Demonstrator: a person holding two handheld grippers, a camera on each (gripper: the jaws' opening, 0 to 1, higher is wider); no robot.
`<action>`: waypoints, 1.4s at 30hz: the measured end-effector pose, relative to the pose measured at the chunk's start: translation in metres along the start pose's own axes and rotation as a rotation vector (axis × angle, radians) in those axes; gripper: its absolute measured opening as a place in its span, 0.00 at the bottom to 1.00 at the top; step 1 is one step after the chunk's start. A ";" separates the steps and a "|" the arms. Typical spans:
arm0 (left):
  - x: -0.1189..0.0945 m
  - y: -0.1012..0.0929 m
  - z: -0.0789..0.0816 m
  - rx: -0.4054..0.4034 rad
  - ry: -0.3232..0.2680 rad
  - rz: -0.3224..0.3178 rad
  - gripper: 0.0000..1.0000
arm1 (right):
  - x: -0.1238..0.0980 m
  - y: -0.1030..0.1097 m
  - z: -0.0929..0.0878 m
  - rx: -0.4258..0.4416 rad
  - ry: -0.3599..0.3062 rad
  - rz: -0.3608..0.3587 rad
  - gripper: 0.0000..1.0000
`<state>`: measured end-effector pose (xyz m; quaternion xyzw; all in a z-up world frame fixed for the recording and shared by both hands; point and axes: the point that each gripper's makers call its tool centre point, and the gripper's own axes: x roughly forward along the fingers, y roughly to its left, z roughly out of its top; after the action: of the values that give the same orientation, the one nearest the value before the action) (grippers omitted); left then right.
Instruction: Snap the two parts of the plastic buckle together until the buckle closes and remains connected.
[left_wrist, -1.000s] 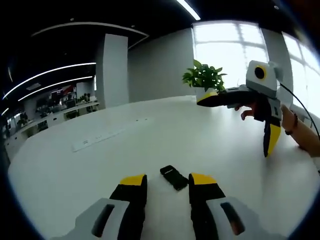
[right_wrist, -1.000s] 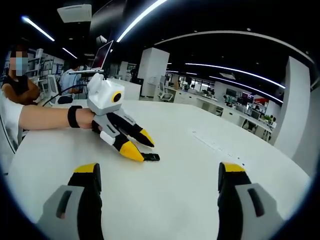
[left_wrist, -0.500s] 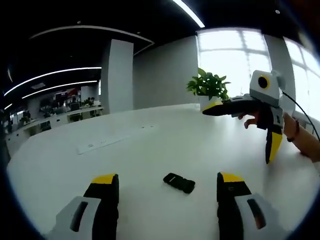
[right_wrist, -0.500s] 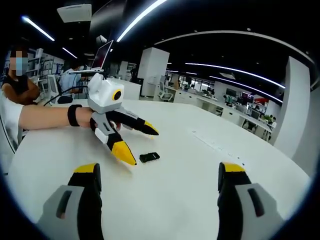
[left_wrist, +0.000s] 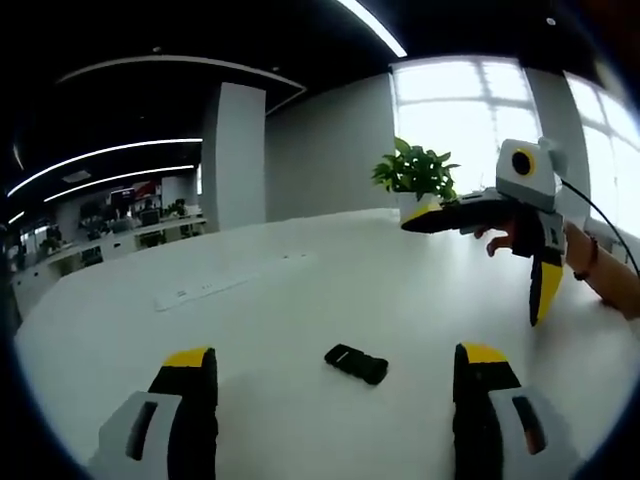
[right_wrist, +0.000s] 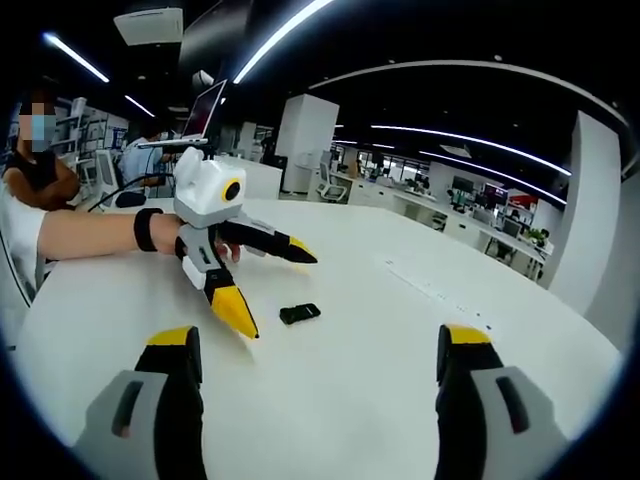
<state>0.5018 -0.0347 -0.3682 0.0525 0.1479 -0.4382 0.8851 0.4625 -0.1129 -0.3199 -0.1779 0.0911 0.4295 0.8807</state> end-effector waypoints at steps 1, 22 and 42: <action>-0.001 0.000 0.000 0.000 0.000 0.003 0.99 | 0.000 0.001 0.000 0.003 0.000 0.000 1.00; -0.050 0.004 0.016 0.000 -0.039 0.086 0.99 | 0.005 -0.020 0.005 0.191 -0.078 -0.089 1.00; -0.082 0.009 0.016 0.035 -0.011 0.109 0.99 | 0.000 0.010 0.011 0.268 -0.078 -0.121 0.99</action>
<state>0.4659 0.0298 -0.3281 0.0734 0.1321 -0.3921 0.9074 0.4549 -0.1033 -0.3123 -0.0472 0.1025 0.3663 0.9236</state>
